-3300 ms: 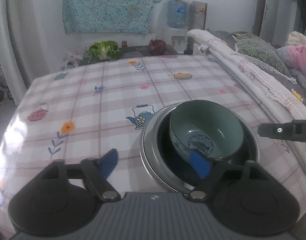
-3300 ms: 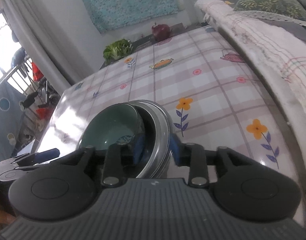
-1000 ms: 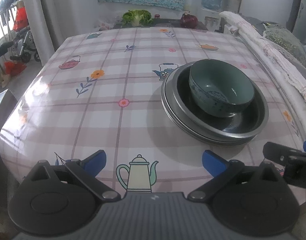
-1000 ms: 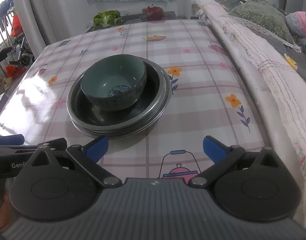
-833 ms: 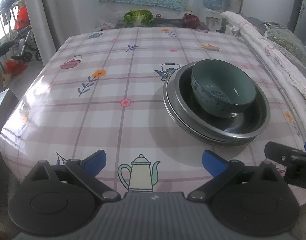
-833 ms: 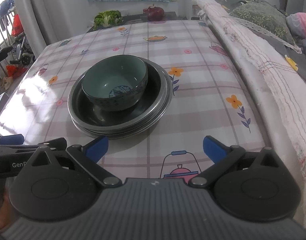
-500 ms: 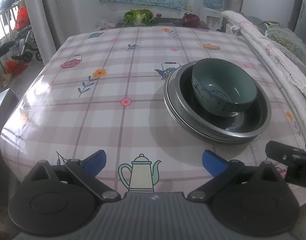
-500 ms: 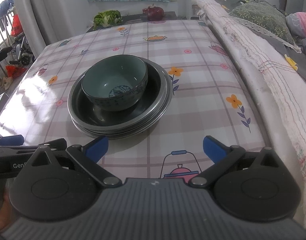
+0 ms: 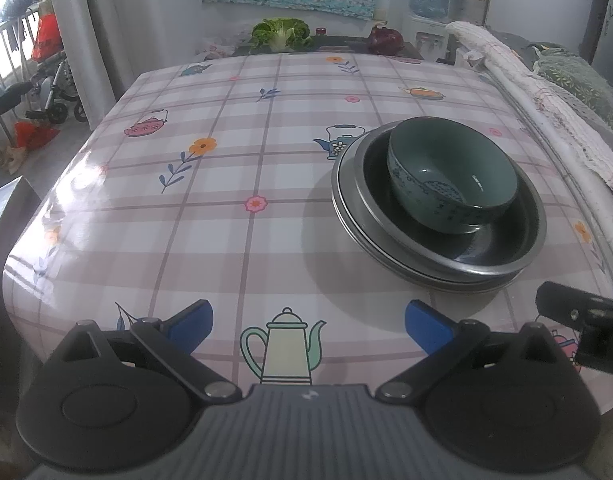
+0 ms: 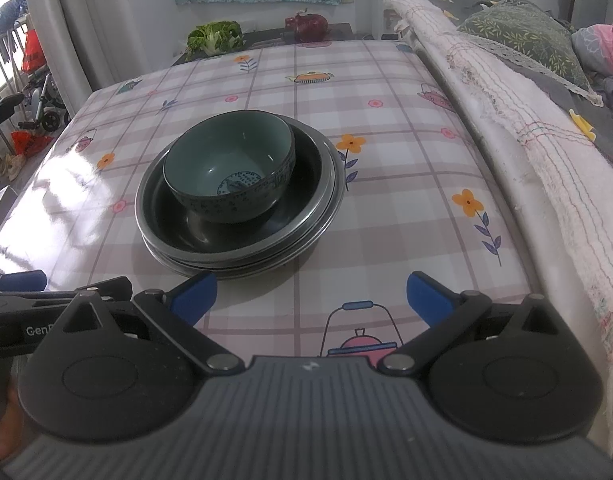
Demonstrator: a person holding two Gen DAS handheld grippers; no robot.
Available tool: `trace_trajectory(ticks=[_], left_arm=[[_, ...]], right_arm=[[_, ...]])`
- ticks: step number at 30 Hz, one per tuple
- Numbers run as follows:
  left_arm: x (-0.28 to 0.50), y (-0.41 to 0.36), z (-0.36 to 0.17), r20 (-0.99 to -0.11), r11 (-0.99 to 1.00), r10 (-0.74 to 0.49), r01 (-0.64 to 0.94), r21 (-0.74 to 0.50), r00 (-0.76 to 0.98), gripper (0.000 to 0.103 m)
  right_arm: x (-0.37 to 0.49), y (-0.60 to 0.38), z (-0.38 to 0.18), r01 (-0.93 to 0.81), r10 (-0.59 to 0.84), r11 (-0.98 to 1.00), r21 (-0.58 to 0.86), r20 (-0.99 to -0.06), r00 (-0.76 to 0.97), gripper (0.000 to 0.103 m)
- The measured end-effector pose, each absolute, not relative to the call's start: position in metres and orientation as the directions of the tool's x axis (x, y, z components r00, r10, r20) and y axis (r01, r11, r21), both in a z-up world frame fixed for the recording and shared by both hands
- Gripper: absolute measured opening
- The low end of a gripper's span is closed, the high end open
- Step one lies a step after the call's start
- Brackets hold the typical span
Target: Organize plates and bowls
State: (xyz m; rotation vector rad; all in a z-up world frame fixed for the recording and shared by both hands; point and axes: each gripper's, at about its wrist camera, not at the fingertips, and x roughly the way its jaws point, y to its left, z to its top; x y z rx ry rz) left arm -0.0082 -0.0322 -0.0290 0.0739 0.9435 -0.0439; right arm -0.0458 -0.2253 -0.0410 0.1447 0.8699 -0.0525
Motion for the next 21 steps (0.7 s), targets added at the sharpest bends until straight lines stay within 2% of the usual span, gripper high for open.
trace_trajectory(ticks=[21], left_arm=[[-0.0049,-0.0325,-0.0308,-0.823,0.995,0.0,0.079,0.054,0.568,0.103]], right_arm=[[-0.0422,-0.2231,-0.0435,0.103,0.012,0.99,0.099,-0.777,0.629,0.102]])
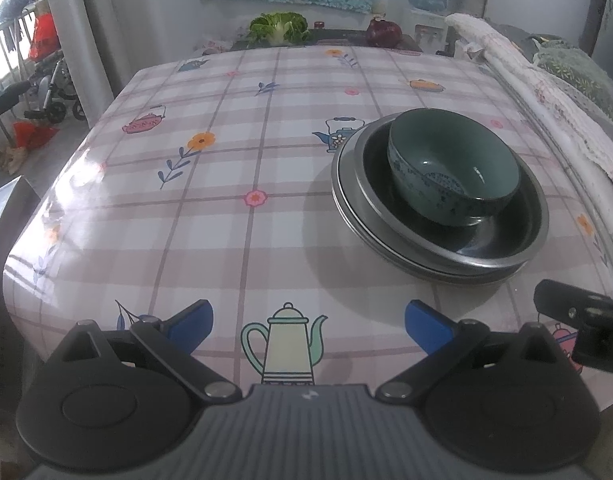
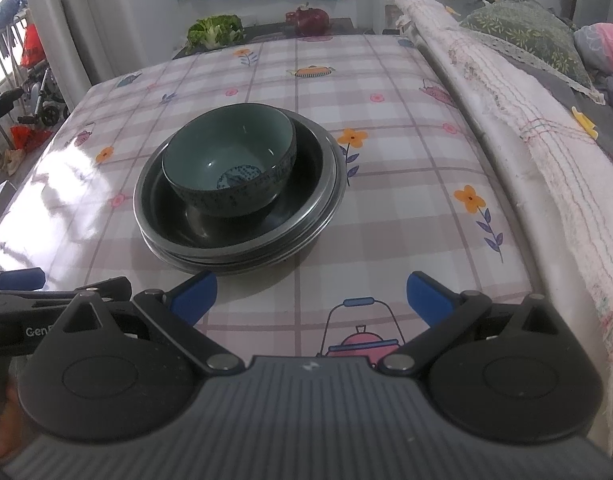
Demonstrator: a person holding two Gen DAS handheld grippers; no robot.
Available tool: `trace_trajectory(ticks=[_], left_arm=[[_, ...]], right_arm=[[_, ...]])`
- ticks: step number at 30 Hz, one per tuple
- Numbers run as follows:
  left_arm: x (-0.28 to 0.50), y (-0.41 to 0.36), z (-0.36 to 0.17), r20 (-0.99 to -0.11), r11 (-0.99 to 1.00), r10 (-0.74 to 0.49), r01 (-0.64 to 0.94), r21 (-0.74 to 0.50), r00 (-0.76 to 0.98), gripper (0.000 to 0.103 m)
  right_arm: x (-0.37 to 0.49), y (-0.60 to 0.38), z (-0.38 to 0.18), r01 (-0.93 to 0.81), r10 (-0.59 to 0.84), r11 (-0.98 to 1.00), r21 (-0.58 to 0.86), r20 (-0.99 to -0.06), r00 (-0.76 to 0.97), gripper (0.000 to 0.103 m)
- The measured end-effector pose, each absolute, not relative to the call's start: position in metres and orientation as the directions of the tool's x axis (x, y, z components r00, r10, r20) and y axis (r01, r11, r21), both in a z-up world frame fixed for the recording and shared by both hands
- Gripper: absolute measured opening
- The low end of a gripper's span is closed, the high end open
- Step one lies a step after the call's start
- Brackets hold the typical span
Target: Organize plates and bowls
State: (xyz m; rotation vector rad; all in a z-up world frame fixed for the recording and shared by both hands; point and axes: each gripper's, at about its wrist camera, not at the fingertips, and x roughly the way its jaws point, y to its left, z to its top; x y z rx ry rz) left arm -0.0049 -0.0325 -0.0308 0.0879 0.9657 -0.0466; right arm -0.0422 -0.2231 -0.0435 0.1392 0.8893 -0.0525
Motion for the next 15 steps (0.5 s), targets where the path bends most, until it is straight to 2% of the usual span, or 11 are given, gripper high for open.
trace_trajectory(ticks=[15], left_arm=[[-0.0032,-0.0333,-0.0344,-0.831,0.995,0.0,0.081,0.054,0.557,0.103]], right_arm=[[-0.0402,-0.2227,-0.0465,0.107,0.012,0.989,0.1,-0.782,0.623,0.102]])
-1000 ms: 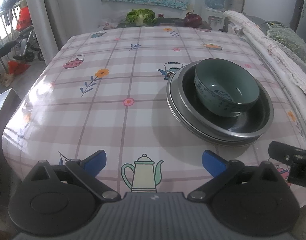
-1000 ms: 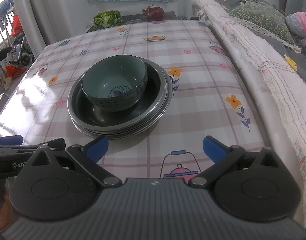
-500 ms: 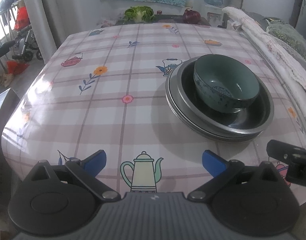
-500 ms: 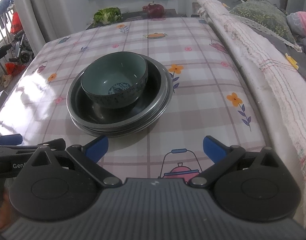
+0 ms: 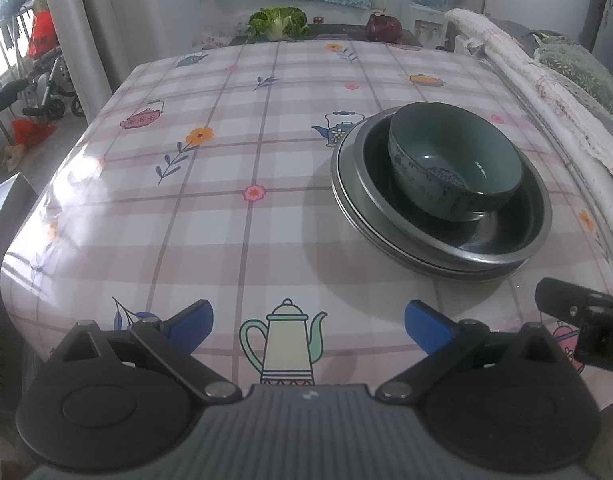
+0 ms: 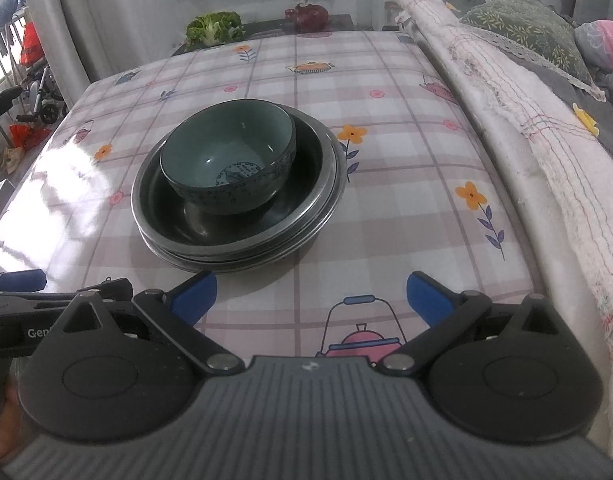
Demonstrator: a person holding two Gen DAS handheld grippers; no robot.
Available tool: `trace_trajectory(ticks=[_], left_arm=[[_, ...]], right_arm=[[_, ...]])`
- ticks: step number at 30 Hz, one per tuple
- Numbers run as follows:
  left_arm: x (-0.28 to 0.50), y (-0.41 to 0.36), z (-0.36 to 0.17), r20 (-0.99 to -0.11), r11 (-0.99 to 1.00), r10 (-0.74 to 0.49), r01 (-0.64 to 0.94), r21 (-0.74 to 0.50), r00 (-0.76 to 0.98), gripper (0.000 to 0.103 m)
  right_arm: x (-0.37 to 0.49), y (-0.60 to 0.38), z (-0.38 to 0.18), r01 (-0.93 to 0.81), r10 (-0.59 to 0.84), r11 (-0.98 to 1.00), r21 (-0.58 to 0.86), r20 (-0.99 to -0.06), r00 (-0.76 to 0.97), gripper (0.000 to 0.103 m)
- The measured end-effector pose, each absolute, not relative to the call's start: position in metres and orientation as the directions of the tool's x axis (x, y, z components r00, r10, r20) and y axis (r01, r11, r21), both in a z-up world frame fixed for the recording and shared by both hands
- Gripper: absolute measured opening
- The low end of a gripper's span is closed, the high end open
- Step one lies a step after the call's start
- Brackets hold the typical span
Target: Organize plates and bowls
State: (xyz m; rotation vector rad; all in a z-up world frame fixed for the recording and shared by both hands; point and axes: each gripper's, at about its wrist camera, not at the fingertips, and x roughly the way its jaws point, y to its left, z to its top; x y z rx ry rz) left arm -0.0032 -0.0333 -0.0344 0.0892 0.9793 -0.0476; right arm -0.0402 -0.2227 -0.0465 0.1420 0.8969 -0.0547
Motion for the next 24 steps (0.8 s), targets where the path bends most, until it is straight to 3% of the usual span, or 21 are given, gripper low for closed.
trace_trajectory(ticks=[24], left_arm=[[-0.003,-0.0323,-0.0372,-0.833,0.995,0.004,0.081,0.059,0.553,0.103]], right_arm=[[-0.0412,-0.2247,-0.0487,0.108,0.015,0.989,0.105,-0.781,0.625,0.102]])
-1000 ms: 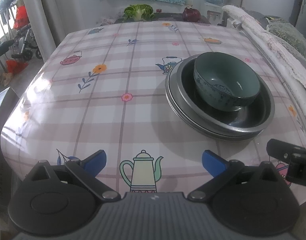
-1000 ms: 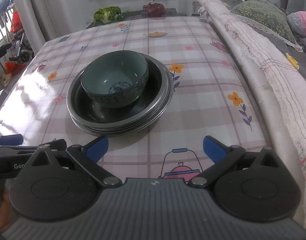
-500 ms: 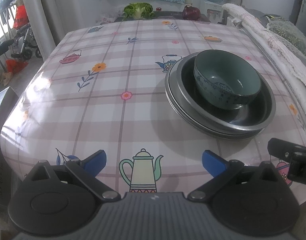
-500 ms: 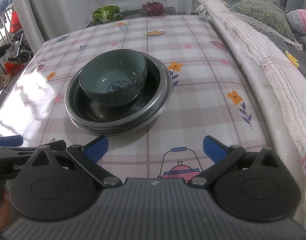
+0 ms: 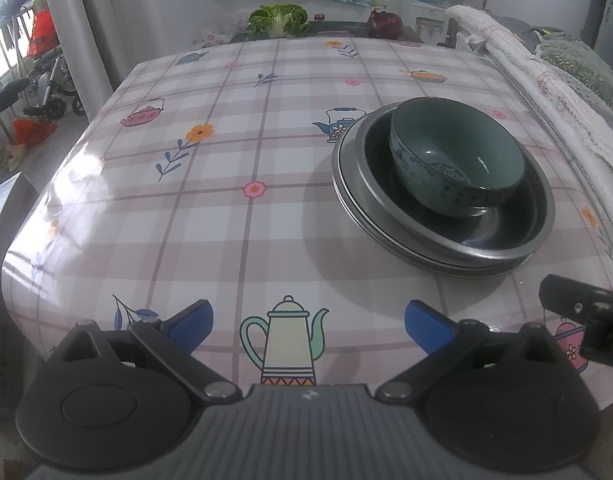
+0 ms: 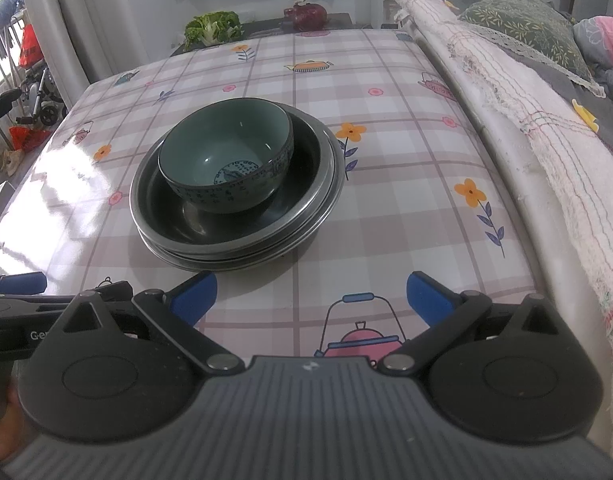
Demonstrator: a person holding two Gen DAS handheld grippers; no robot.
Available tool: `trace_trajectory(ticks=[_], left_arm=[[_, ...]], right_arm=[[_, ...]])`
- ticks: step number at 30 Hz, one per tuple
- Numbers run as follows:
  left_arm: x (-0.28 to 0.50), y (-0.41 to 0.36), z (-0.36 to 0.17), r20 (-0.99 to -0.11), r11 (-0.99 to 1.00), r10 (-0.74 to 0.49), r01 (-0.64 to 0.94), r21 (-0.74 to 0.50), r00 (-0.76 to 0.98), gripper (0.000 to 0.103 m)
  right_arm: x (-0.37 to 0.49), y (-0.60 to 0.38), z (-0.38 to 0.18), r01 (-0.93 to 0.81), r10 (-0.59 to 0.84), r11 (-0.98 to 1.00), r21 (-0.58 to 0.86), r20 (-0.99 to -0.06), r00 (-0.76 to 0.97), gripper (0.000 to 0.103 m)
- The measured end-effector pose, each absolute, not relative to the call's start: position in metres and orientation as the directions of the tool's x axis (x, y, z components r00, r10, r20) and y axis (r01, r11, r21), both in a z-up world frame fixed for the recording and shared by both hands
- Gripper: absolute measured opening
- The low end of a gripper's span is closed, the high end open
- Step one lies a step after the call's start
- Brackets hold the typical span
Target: Organize plates and bowls
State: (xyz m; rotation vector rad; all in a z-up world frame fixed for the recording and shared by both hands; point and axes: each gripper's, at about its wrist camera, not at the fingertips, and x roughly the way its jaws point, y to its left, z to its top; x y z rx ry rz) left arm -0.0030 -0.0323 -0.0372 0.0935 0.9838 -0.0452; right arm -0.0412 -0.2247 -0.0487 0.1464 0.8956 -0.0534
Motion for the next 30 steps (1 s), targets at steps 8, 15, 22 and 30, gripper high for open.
trace_trajectory(ticks=[8,15,22,30], left_arm=[[-0.003,-0.0313,-0.038,-0.833,0.995,0.008,0.078,0.061,0.553,0.103],[-0.0001,-0.0256,-0.0434,-0.854,0.996,0.03,0.057,0.07,0.519,0.101],[-0.0009,-0.0301,-0.0412,-0.848,0.994,0.044,0.065,0.092,0.528,0.101],[0.0004,-0.0304,-0.0406,-0.854,0.995,0.044,0.059,0.086,0.518,0.101]], right_arm=[[-0.0414,-0.225,-0.049,0.108,0.015,0.989,0.105,-0.781,0.624,0.102],[-0.0423,-0.226,-0.051,0.111,0.015,0.988,0.107,-0.782,0.623,0.102],[-0.0422,-0.2266,-0.0518,0.111,0.017,0.988,0.11,-0.784,0.621,0.102],[-0.0412,-0.2268,-0.0517,0.113,0.017,0.987,0.11,-0.785,0.62,0.102]])
